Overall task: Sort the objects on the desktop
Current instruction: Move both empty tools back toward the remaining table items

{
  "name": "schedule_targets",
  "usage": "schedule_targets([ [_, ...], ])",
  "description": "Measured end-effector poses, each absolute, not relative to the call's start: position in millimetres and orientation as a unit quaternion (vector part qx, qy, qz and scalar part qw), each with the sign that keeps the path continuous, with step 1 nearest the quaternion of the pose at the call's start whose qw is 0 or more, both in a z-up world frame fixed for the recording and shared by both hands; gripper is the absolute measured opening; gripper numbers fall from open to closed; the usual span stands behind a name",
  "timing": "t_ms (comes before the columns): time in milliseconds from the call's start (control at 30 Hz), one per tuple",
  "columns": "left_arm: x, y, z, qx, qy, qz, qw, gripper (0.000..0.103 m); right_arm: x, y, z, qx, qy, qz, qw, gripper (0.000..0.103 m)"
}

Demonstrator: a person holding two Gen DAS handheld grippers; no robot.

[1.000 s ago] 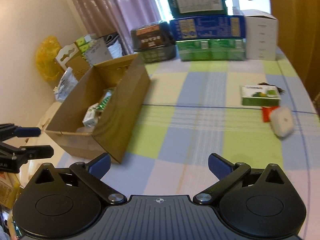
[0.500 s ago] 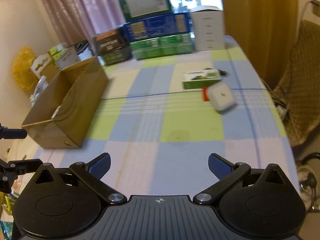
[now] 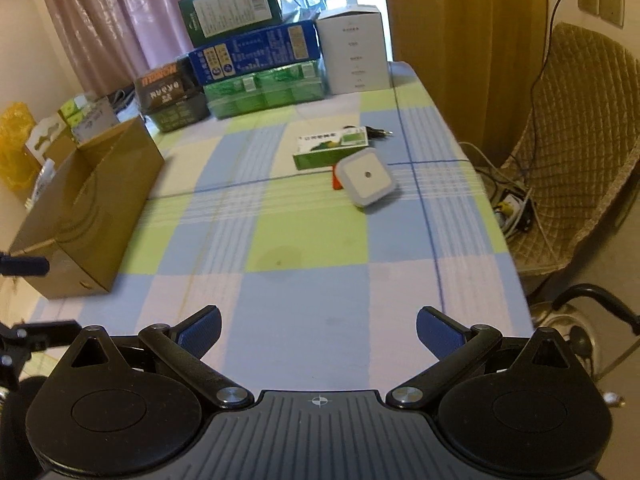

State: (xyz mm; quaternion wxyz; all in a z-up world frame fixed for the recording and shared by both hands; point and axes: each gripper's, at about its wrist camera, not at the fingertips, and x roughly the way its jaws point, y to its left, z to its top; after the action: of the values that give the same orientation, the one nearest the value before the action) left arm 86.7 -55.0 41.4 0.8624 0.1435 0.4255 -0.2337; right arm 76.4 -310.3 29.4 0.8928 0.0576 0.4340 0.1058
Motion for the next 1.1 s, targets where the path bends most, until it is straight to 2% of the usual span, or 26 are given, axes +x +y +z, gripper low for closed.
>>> schedule_targets([
  [767,124.7,-97.8,22.6,0.149,0.432,-0.263,0.849,0.101,100.3,-337.0,6.6,0.026,0.462,0.081,0.883,0.101],
  [1100,163.2,-115.1,7.1,0.168,0.441,-0.277,0.837,0.101,138.7,-343.7,4.3,-0.023,0.455,0.1,0.884,0.101],
])
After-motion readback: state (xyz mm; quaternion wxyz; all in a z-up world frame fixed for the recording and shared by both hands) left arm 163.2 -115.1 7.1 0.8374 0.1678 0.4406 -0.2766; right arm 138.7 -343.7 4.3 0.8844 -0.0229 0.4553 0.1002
